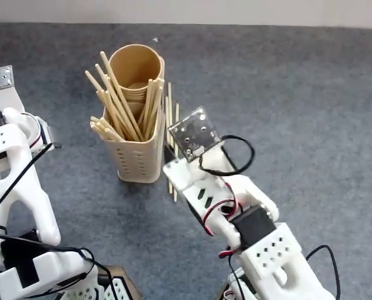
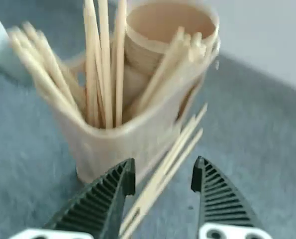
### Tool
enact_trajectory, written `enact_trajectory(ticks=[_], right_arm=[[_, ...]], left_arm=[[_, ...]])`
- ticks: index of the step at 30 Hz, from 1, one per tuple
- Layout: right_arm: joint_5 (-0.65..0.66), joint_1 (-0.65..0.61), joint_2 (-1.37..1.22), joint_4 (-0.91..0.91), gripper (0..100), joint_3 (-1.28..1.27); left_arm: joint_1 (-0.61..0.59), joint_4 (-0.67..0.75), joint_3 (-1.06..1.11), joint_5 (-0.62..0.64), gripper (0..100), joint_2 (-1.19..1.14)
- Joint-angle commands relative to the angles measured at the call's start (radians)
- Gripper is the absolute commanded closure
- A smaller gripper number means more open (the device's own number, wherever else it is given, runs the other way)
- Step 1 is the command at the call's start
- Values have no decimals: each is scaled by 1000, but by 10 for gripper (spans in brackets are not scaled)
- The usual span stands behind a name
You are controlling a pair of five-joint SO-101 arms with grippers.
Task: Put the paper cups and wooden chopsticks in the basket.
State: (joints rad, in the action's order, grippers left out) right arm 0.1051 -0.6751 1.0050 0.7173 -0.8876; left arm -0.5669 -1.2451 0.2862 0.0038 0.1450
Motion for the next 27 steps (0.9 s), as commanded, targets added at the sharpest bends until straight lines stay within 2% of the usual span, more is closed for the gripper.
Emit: enact_trajectory(ticks=[1,7,11,22,27], right_arm=[[-11,10,8,-7,808,-111],[-9,13,-116,-282,808,-297],[-9,10,-289,-397,808,-295],[-15,8,-697,-527,808,-166],[-137,7,-727,-526,808,-133]], left_arm=[[-2,12,-7,-11,747,10],[-4,12,-7,-11,747,10],[-4,12,-7,-11,747,10],[-4,12,-7,-11,747,10],[-4,12,-7,-11,747,10]])
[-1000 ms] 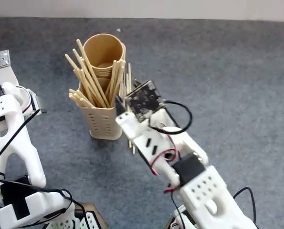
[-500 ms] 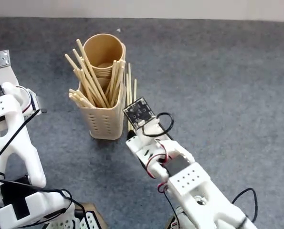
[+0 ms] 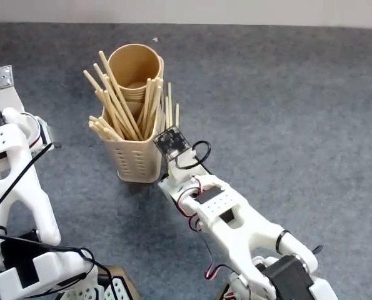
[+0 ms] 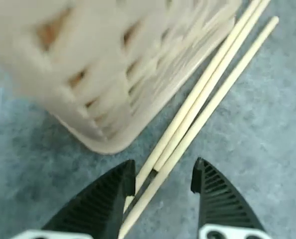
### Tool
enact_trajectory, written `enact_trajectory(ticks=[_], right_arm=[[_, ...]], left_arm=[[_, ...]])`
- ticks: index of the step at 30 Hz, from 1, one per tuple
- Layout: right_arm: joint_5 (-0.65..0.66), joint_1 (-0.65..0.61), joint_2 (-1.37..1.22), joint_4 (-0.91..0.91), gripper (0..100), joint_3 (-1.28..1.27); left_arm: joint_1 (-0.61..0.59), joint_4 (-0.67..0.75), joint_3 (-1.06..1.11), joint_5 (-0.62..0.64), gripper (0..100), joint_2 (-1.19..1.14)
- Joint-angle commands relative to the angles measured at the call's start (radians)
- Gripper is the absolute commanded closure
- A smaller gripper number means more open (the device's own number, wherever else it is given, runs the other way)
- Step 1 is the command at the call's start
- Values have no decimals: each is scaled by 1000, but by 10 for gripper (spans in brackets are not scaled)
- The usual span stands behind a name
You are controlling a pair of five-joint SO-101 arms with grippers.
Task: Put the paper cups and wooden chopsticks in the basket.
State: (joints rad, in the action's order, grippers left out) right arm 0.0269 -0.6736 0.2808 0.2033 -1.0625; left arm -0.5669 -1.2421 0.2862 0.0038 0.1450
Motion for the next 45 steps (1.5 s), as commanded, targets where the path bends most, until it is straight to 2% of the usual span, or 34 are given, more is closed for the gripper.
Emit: enact_trajectory(ticks=[1,6,11,17,28,33,40,45], right_arm=[[-69,4,-2,-12,808,42],[-69,-33,-12,-13,808,35],[-75,-19,-12,-12,809,33],[-75,-19,-13,-7,886,30],[-146,-2,-2,56,886,8],[-209,-53,-7,51,886,10],[-212,-79,-13,51,885,21],[-212,-33,-13,58,843,21]], left_arm=[[-4,9,-7,-12,747,10],[-5,9,-5,-12,747,10],[-10,9,-5,-12,747,10],[-5,9,-5,-12,747,10],[-4,9,-5,-12,747,10],[-4,9,-5,-12,746,10],[-7,6,-5,-12,746,10],[-8,3,-5,-12,746,10]])
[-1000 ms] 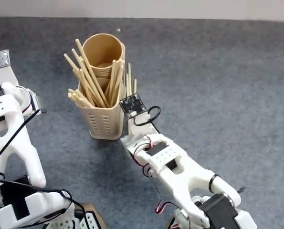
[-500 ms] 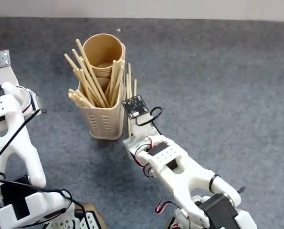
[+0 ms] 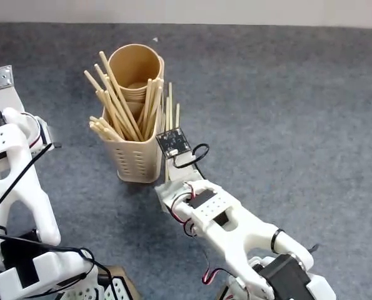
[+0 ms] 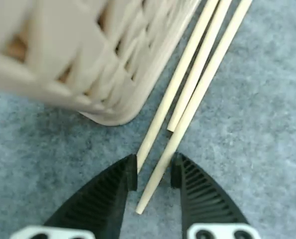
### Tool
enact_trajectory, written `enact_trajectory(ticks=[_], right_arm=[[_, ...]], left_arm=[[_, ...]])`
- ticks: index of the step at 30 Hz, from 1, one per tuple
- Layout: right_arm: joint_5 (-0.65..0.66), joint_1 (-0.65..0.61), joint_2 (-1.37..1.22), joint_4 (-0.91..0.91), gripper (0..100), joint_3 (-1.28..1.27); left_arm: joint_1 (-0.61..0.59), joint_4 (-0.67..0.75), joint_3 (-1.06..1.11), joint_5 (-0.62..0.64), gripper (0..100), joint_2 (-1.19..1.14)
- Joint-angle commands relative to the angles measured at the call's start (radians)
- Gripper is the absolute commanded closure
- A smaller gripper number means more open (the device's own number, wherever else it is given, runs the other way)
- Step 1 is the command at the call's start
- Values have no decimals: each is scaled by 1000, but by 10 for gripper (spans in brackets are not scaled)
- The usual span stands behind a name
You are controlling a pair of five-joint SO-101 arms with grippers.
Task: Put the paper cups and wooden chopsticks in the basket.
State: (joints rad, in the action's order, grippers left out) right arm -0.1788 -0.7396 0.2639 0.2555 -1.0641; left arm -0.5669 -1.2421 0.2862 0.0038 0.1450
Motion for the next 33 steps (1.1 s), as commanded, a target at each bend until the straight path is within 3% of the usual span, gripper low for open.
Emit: enact_trajectory(ticks=[1,6,10,23,25,28,33], right_arm=[[-6,48,4,8,848,22],[15,176,5,147,962,47],[83,232,5,193,970,84],[80,216,16,206,971,177],[29,197,16,206,970,213],[-44,143,10,203,915,232],[-48,71,4,199,762,226]], left_arm=[[-10,3,-5,-12,746,10],[-8,2,-5,-12,746,12],[-4,2,-5,-11,746,18],[-4,8,-5,-11,746,12],[-4,8,-5,-11,746,10],[-5,8,-5,-11,746,10],[-5,8,-5,-11,745,10]])
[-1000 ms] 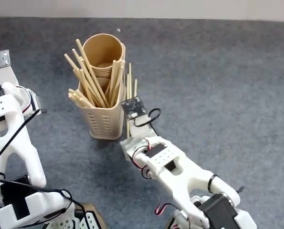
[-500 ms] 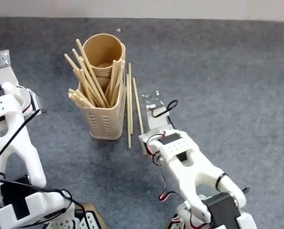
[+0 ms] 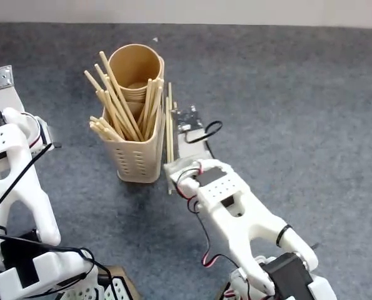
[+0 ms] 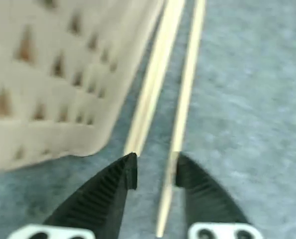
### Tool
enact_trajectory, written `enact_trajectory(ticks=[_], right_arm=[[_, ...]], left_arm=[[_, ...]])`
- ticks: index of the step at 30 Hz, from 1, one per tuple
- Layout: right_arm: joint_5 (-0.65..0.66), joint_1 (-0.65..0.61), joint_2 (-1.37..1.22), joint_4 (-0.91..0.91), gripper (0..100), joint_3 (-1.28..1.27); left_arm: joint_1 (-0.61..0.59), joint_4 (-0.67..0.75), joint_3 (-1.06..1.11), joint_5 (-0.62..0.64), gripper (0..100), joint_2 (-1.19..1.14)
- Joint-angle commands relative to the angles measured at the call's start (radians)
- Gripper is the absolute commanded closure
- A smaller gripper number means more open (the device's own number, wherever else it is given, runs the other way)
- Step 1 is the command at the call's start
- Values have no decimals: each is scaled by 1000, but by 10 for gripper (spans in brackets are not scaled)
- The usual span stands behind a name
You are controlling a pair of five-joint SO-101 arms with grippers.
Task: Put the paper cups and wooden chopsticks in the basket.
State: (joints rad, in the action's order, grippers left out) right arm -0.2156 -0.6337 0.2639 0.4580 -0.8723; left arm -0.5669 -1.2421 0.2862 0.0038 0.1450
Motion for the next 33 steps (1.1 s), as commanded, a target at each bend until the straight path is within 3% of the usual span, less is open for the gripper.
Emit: enact_trajectory(ticks=[1,9,22,33], right_arm=[[-11,-44,4,-4,750,28],[-9,-114,2,-122,748,-62],[20,-21,-24,-133,749,-154],[34,-25,-239,39,750,99]], left_arm=[[-4,8,-5,-11,745,10],[-7,6,-5,-11,745,10],[-5,2,-5,-11,745,18],[-5,2,-5,-11,745,18]])
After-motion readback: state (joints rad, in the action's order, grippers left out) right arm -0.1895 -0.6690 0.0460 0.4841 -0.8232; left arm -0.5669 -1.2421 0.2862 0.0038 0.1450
